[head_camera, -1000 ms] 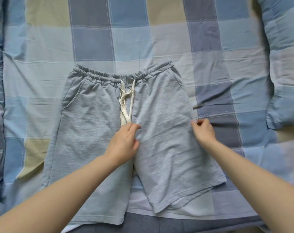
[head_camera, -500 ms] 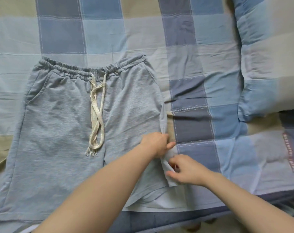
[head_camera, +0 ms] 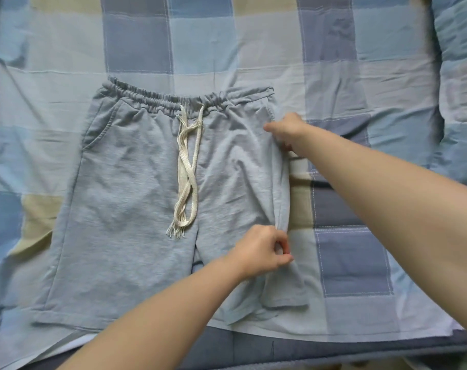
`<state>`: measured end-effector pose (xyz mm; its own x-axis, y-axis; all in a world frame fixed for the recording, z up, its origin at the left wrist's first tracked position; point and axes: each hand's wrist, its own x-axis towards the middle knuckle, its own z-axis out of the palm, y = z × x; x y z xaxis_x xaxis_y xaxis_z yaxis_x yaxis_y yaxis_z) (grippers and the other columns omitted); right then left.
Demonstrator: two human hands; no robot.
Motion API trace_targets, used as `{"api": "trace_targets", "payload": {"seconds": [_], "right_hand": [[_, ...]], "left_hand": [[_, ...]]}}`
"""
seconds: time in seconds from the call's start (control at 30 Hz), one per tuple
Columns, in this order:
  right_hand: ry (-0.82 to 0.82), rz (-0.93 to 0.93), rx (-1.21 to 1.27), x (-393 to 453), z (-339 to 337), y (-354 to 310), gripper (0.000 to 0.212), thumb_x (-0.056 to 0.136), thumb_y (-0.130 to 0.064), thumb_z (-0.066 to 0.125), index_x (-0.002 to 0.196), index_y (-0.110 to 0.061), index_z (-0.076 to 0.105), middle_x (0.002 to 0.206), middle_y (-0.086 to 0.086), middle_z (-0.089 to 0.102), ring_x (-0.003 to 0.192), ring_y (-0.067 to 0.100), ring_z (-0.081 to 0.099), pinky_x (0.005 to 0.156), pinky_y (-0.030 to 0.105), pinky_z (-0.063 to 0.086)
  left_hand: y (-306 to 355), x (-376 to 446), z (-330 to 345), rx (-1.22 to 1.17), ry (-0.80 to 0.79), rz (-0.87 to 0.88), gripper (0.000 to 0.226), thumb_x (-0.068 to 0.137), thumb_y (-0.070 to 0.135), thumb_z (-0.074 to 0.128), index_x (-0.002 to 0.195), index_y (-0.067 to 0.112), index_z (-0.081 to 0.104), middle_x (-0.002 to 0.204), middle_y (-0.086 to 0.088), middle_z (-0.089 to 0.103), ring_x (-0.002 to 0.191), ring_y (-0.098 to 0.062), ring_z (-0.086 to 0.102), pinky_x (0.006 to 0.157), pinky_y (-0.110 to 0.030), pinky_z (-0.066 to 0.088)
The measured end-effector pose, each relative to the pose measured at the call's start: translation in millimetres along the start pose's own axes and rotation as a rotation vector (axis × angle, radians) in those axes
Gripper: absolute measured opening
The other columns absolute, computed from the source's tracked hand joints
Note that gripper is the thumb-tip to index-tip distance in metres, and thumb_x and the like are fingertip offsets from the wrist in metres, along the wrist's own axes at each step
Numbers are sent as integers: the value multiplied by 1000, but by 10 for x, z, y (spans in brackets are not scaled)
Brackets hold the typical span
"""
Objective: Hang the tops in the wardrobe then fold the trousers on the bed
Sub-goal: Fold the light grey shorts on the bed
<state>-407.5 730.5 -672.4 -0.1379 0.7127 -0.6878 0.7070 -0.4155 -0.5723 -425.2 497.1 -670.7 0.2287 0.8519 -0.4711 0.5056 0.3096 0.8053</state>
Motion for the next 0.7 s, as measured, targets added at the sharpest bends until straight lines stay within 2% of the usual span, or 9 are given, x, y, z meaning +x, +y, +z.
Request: {"api": "trace_targets", "payload": {"seconds": [0.03,0.07,0.13,0.2,0.3,0.43,0.53,0.63,0.7], "right_hand": [[25,25,36,44,128,-63,9,89,-15,58,92,-7,54,86,9,57,68,18,56,60,24,48],[60,68,98,79,152,-78,21,88,-12,56,108,-4,55,103,12,61,85,24,62,76,30,54],[99,123,194,65,257,-202,32,90,-12,53,121,-3,52,119,15,60,107,29,61,91,37,52],[134,107,268,-24,394,-391,24,89,-12,54,113,-7,51,114,14,62,106,29,62,89,38,53],[150,0,304,-129,620,-688,32,85,-15,59,116,-7,54,109,14,66,99,30,66,86,46,55],[124,-180,180,-289,1081,-1088,35,84,-23,63,114,-7,52,108,10,63,103,27,63,90,47,53],[138,-308,44,-388,1570,-1383,25,88,-23,61,107,-8,56,110,12,64,106,30,61,91,49,51],[178,-364,-142,-404,2062,-1607,24,92,-23,55,101,-3,66,105,17,69,101,34,63,88,41,50],[176,-372,-212,-418,2310,-1743,24,94,-24,51,98,-5,65,103,17,69,100,34,63,86,39,50]], "left_hand": [[-51,-94,-74,-116,13,-46,9,79,20,74,73,15,70,75,-3,68,71,-12,59,70,-27,48],[-47,-156,-114,-243,22,-93,15,77,16,75,66,16,65,69,-1,64,65,-10,55,66,-25,45],[-121,-350,-274,-419,97,-161,27,73,9,76,62,19,54,62,5,53,58,-6,44,59,-21,38],[-252,-639,-508,-462,161,-166,27,68,10,74,67,19,48,65,6,46,61,-6,38,59,-20,33],[-529,-1119,-817,-461,230,-153,22,67,7,68,83,13,55,81,6,54,76,-2,49,73,-15,38],[-1032,-1783,-1115,-423,297,-222,50,75,1,72,113,30,57,116,24,58,114,10,51,97,-4,32],[-1478,-2250,-1334,-354,330,-250,76,77,6,69,138,42,41,140,30,44,130,11,39,104,-3,27],[-1873,-2669,-1503,-259,426,-440,92,81,0,63,142,57,24,113,12,60,102,-8,58,86,-15,43],[-2073,-2850,-1580,-268,465,-511,83,84,-2,62,132,61,35,91,10,67,86,-8,62,77,-22,48]]}}
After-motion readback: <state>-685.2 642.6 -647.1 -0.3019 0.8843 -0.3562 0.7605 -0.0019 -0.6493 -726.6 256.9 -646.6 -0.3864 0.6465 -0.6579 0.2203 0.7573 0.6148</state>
